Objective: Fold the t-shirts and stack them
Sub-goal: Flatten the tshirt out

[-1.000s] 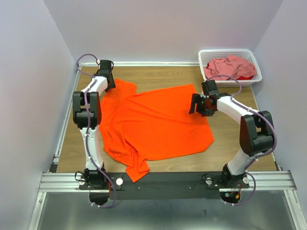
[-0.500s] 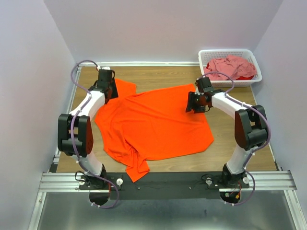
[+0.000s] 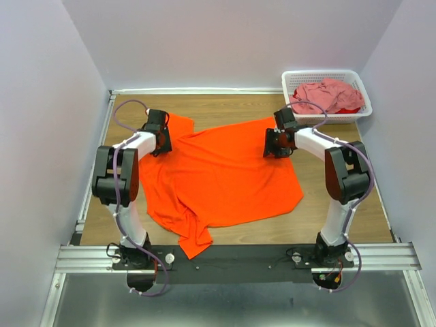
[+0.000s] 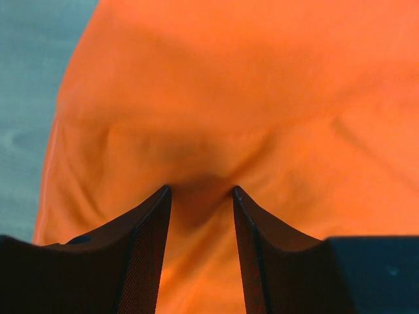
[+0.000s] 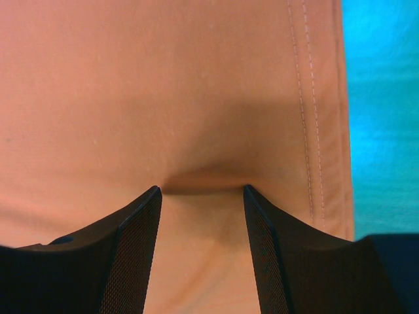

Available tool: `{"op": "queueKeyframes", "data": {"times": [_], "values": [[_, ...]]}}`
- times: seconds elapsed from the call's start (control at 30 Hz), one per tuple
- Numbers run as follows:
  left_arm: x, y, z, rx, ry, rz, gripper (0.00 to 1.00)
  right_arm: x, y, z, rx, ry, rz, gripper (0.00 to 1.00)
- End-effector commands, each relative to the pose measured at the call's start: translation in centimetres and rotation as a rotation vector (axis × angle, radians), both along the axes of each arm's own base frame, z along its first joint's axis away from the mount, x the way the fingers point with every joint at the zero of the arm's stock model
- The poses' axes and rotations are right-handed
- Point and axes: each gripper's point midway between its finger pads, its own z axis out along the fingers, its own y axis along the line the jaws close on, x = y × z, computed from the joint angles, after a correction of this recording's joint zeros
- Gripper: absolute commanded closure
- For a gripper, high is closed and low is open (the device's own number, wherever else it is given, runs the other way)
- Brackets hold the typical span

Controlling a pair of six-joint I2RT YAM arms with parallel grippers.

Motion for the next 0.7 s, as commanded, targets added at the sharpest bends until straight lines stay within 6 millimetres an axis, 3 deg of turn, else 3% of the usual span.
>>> {"op": "queueKeyframes", "data": {"times": [0.0,0.2,0.3,0.4,0.43,0.47,0.53,0.67], "values": [[2.3,0.7,-0.9,0.012,0.005,-0.001,0.49,1.2,-1.3,-2.8,-0.1,0.017,-0.038,0.39],[7.5,1.7,-0.9,0.037,-0.021,0.023,0.49,4.4,-1.9,-3.6,-0.12,-0.005,-0.071,0.37],[11.2,1.8,-0.8,0.052,-0.044,0.02,0.49,6.2,-1.9,-4.1,-0.113,-0.015,-0.084,0.33],[12.8,2.1,-1.2,0.072,-0.043,0.021,0.49,8.4,-1.7,-3.3,-0.105,-0.055,-0.085,0.29],[14.2,2.1,0.0,0.074,-0.082,0.023,0.49,9.0,-1.5,-3.0,-0.1,-0.067,-0.083,0.28],[14.5,2.2,-0.1,0.085,-0.079,0.021,0.49,9.8,-1.2,-2.5,-0.093,-0.085,-0.078,0.27],[15.8,2.4,1.8,0.093,-0.121,0.027,0.48,10.4,-0.4,-1.4,-0.055,-0.105,-0.058,0.24],[15.6,2.5,5.9,0.093,-0.174,0.027,0.43,10.0,0.2,2.1,-0.009,-0.15,-0.052,0.19]]}}
